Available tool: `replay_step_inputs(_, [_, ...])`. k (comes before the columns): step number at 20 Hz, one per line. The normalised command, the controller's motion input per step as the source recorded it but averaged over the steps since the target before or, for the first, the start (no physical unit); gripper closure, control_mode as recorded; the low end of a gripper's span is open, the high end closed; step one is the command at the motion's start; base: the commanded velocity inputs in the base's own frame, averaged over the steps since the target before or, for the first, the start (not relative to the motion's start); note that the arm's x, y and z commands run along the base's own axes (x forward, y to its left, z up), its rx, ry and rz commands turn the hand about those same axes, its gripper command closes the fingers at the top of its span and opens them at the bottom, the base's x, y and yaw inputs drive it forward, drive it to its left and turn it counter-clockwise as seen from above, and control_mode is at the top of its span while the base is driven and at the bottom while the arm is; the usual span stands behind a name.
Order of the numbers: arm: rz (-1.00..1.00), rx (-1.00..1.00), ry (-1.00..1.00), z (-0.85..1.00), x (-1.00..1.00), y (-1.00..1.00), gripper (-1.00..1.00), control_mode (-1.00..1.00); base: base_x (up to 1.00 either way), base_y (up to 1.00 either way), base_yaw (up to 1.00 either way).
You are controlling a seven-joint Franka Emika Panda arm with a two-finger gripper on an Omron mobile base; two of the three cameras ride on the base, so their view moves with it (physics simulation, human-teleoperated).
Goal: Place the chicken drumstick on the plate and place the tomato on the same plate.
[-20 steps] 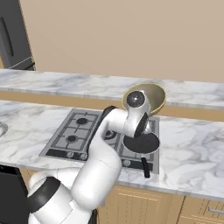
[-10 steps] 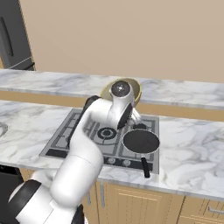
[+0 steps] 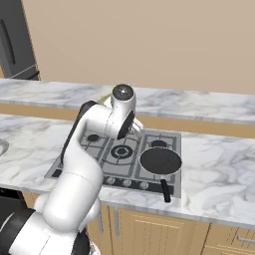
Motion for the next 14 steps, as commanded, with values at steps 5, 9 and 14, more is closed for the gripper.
replay_step_inputs(5, [0.18, -0.01, 0.20, 0.15, -0.03, 0.64, 1.00, -1.00, 0.00, 0.00, 0.00])
replay_step_inputs(9, [0.11, -0.01, 0.11, 0.06, -0.06, 0.66, 1.00, -1.00, 0.00, 0.00, 0.00])
replay_step_inputs(14, [0.09, 0.00, 0.02, 0.00, -0.03, 0.71, 1.00, -1.00, 0.00, 0.00, 0.00])
